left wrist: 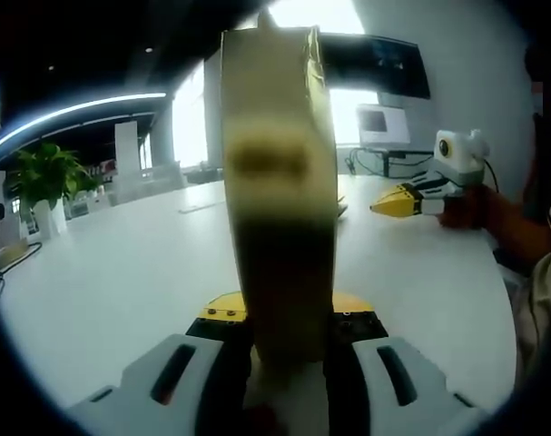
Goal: Extract single mask from mask box in order stack masks on table
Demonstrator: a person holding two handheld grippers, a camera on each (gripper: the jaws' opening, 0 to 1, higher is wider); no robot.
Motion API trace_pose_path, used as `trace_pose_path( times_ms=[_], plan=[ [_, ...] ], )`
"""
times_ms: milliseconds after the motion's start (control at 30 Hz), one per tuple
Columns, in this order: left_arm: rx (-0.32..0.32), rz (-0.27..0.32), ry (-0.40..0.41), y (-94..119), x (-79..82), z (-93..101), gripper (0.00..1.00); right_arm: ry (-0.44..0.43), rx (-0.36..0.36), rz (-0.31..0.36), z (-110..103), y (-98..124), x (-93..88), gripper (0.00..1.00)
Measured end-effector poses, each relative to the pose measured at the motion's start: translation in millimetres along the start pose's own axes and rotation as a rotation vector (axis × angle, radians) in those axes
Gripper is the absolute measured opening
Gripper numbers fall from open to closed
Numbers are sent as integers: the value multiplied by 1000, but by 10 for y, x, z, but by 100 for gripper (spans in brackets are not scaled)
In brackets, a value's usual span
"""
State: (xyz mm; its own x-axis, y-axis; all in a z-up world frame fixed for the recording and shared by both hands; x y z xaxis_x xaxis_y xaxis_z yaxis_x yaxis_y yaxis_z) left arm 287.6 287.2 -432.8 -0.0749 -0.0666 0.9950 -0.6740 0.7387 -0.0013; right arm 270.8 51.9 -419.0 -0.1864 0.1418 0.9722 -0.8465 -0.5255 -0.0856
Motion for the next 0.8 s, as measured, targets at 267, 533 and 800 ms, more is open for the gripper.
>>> trace_pose_path(
  times_ms=[267, 533, 800],
  plan=[
    [1, -3, -1, 0, -1, 5, 21, 3, -24, 0, 17, 5, 66, 0],
    [0, -5, -3, -5, 3, 23, 21, -13, -53, -3, 48, 54, 224, 0],
    [1, -7, -7, -3, -1, 12, 21, 26, -24, 12, 2, 20, 498, 0]
  ],
)
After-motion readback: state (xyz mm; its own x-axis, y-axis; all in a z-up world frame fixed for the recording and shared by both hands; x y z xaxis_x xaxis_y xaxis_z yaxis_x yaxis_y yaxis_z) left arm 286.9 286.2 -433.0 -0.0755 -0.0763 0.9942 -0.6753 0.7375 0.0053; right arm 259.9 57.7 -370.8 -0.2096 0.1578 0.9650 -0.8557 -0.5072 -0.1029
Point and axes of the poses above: the point that each gripper's makers call its tool centre point, and the gripper's own axes: y roughly backward along the fingers, z roughly to its right, x roughly out of its top, the point moved 5 cm from there along y, roughly backward along the fingers, and after that the axes turned 13 degrees about z, right-handed, at the moved point
